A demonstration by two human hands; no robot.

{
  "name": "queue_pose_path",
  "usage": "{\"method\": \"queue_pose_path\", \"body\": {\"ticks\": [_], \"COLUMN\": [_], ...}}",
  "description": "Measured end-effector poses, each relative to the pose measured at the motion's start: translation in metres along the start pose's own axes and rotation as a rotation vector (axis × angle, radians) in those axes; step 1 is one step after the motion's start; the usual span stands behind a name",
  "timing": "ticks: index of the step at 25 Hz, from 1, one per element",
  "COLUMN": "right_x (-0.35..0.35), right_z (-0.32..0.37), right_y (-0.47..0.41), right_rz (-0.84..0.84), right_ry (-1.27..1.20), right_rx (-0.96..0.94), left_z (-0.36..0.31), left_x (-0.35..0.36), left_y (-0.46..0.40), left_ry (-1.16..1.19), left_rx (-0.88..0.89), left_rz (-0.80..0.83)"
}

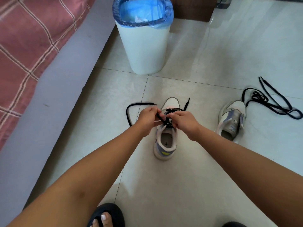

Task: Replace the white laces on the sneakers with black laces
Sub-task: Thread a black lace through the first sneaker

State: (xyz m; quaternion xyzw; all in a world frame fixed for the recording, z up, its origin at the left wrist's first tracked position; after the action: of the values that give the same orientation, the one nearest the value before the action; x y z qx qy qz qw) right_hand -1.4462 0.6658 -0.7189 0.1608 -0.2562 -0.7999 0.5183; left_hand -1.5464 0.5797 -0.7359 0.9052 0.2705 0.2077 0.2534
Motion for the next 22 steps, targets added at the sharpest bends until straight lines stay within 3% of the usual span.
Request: {"method": "queue_pose_path", "body": {"ticks": [2, 4, 6, 9, 11, 14, 16, 17, 18, 19, 20, 22], "right_x": [0.015, 0.027, 0.024, 0.012, 0.004, 0.005, 0.003, 0.004, 0.005, 0.008, 0.009, 0.011], "right_z": [0.015, 0.024, 0.025, 0.018, 0.005, -0.017, -0.021, -0.018, -0.014, -0.010, -0.005, 0.004], "right_y": [-0.001, 0.001, 0.006, 0.010, 0.007, 0.003, -0.001, -0.001, -0.001, 0.001, 0.004, 0.008], "right_rz": [0.088, 0.145, 0.140, 0.119, 0.128, 0.119, 0.104, 0.114, 0.141, 0.176, 0.208, 0.249], "right_ry": [0.377, 0.548, 0.386, 0.166, 0.069, -0.223, -0.262, -0.213, -0.157, -0.108, -0.061, 0.078], "right_rx": [-0.028, -0.050, -0.049, 0.006, 0.089, 0.207, 0.202, 0.182, 0.160, 0.143, 0.128, 0.086], "left_z": [-0.033, -0.055, -0.053, -0.045, -0.041, -0.007, 0.007, 0.003, -0.007, -0.021, -0.034, -0.040], "left_x": [0.010, 0.029, 0.042, 0.034, 0.022, 0.005, -0.005, -0.006, -0.001, 0.009, 0.017, 0.029], "left_y": [0.006, 0.015, 0.018, 0.027, 0.034, 0.058, 0.062, 0.056, 0.046, 0.036, 0.028, 0.018], "left_ry": [-0.380, -0.659, -0.979, -1.360, -1.413, -1.361, -1.620, -1.743, -1.766, -1.641, -1.391, -0.891], "left_rx": [0.168, 0.284, 0.244, 0.149, 0.066, -0.328, -0.502, -0.476, -0.359, -0.199, -0.053, 0.056], "left_rz": [0.039, 0.148, 0.269, 0.299, 0.351, 0.594, 0.647, 0.595, 0.512, 0.431, 0.371, 0.368]}}
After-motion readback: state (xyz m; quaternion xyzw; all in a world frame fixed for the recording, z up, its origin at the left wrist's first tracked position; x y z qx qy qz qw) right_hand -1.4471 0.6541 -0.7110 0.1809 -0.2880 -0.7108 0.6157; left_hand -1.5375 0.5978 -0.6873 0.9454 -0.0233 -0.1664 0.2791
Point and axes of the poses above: each hand's wrist, its own y-axis away from the middle knuckle, its own x-axis out of the palm, z = x × y, the point moved 9 cm from there along -y, towards the middle knuckle, and after that the axes turned 14 degrees about z, right-handed, at the moved point
